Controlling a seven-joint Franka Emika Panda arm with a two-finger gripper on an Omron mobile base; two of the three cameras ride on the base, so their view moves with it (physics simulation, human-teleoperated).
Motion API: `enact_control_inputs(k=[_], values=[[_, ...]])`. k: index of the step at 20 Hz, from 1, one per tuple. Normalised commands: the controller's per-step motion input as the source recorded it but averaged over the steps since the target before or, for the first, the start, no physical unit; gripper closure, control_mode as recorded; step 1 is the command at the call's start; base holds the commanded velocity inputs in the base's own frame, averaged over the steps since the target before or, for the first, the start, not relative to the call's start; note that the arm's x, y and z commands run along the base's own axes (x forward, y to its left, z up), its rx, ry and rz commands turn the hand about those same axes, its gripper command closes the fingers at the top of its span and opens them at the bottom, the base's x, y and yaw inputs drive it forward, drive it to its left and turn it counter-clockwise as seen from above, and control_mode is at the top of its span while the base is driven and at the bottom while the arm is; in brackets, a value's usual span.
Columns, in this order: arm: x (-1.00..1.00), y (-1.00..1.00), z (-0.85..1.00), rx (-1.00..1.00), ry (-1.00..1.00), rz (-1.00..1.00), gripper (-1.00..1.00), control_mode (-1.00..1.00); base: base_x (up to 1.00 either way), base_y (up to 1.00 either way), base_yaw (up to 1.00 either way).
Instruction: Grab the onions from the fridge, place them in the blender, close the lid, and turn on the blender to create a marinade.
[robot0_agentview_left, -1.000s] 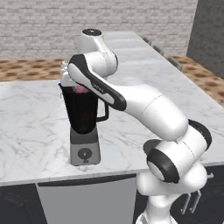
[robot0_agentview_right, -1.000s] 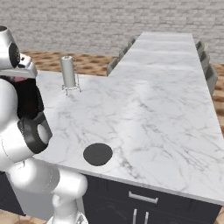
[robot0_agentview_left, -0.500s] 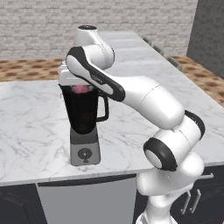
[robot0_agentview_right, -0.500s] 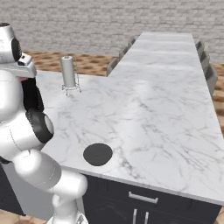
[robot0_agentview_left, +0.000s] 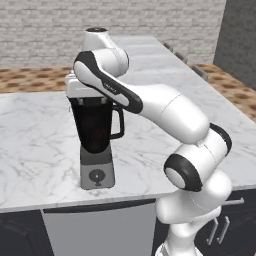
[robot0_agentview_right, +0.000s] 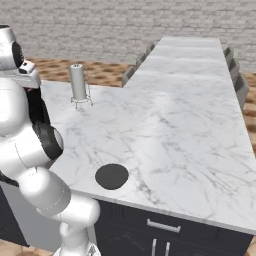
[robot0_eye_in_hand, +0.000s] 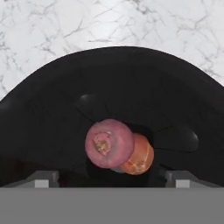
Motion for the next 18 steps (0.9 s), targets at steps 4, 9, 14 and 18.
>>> enact_control_inputs(k=[4,9,14,18], values=[[-0.34,-0.09,0.00,0.04,-0.07,0.00,-1.00,-1.00,0.00,0.00,0.00],[-0.84,-0.56,0.04,0.18,-0.19,0.00,-1.00,-1.00,0.00,0.00,0.00],[-0.79,-0.93,0.09,0.21,-0.24,0.00,-1.00,-1.00,0.00,0.00,0.00],[-0.72,-1.00,0.03,0.09,-0.25,-0.02,-1.00,-1.00,0.00,0.00,0.00]])
